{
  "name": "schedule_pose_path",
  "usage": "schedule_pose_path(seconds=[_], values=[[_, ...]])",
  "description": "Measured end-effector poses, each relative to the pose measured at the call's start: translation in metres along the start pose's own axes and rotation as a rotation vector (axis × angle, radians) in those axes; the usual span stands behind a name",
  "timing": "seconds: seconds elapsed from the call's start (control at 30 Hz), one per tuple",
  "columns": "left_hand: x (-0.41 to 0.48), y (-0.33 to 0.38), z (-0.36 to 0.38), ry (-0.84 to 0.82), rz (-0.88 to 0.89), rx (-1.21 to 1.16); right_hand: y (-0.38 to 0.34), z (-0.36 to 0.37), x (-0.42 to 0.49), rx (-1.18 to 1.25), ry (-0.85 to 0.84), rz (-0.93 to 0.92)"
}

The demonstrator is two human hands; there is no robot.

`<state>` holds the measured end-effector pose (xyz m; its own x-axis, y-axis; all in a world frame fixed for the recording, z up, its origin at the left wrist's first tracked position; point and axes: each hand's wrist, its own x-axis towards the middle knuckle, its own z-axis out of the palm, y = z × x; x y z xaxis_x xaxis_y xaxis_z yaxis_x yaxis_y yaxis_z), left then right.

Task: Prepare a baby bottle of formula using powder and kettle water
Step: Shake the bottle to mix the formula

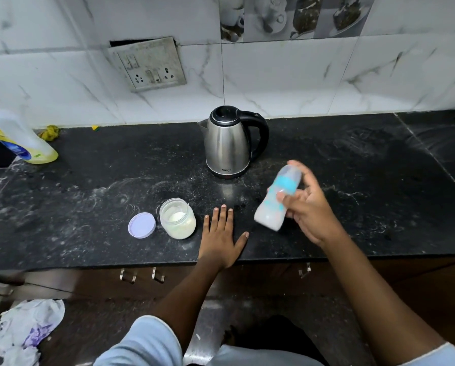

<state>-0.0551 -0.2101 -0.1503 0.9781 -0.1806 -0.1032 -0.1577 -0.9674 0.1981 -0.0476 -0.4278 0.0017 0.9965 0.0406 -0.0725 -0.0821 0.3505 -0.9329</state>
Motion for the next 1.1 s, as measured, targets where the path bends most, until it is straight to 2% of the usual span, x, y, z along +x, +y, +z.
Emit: schedule_pose_path(seconds=[0.07, 0.1, 0.17, 0.2, 0.27, 0.3, 0.4, 0.43, 0.5, 0.53, 0.6, 0.63, 0.7, 0.73, 0.77, 0.83, 0.87, 0.93, 0.97, 1.07, 1.1], values=[[0.000, 0.001, -0.001, 0.008, 0.001, -0.009, 0.000, -0.002, 0.001, 0.111, 0.180, -0.052], [-0.001, 0.000, -0.001, 0.004, 0.003, -0.005, -0.002, 0.001, 0.001, 0.080, 0.154, -0.035], [-0.002, 0.000, -0.001, -0.015, 0.005, 0.000, -0.001, 0.003, -0.001, -0.052, -0.047, 0.035], [-0.001, 0.000, -0.002, -0.015, 0.003, 0.001, 0.000, 0.003, -0.001, -0.049, -0.067, 0.028], [0.001, 0.001, -0.003, -0.011, -0.003, -0.002, 0.000, 0.000, 0.003, 0.073, 0.118, -0.027], [0.000, 0.001, -0.002, -0.016, -0.005, -0.002, -0.001, -0.001, 0.004, 0.085, 0.135, -0.034], [-0.002, 0.000, -0.002, -0.037, 0.004, 0.026, 0.001, 0.002, 0.001, -0.102, -0.130, 0.043], [-0.001, 0.001, -0.003, -0.035, 0.002, 0.028, 0.003, 0.003, 0.001, -0.073, -0.094, 0.028], [0.000, 0.001, -0.003, -0.027, -0.004, 0.024, 0.002, 0.000, 0.003, 0.032, 0.094, -0.024], [-0.001, 0.002, -0.003, -0.026, -0.002, 0.023, 0.000, 0.001, 0.004, 0.014, 0.080, -0.018], [-0.001, 0.001, -0.002, -0.037, 0.012, 0.022, 0.000, 0.003, 0.001, -0.126, -0.135, 0.041], [-0.001, 0.001, -0.002, -0.035, 0.012, 0.022, 0.002, 0.003, 0.000, -0.127, -0.170, 0.046], [0.000, 0.001, -0.002, -0.017, 0.000, 0.017, 0.001, 0.003, 0.001, 0.002, 0.035, -0.015], [0.000, 0.001, -0.002, -0.015, -0.001, 0.011, 0.000, 0.001, 0.003, 0.034, 0.086, -0.026], [0.000, 0.001, -0.002, -0.021, 0.003, 0.010, -0.003, 0.003, 0.003, -0.009, 0.043, -0.001], [-0.001, 0.000, -0.001, -0.033, 0.014, 0.018, -0.001, 0.005, 0.002, -0.149, -0.201, 0.061], [0.000, -0.001, -0.001, -0.029, 0.013, 0.019, 0.003, 0.006, 0.002, -0.129, -0.210, 0.055], [0.001, 0.000, -0.001, -0.017, -0.005, 0.013, 0.004, 0.011, 0.003, 0.015, -0.025, 0.022], [0.001, 0.001, -0.001, -0.019, -0.009, 0.015, 0.004, 0.012, 0.006, 0.034, -0.004, 0.023], [0.000, 0.000, 0.000, -0.040, 0.010, 0.037, 0.002, 0.020, 0.007, -0.093, -0.250, 0.077], [0.000, 0.000, 0.000, -0.032, 0.008, 0.031, 0.003, 0.020, 0.007, -0.046, -0.196, 0.059]])
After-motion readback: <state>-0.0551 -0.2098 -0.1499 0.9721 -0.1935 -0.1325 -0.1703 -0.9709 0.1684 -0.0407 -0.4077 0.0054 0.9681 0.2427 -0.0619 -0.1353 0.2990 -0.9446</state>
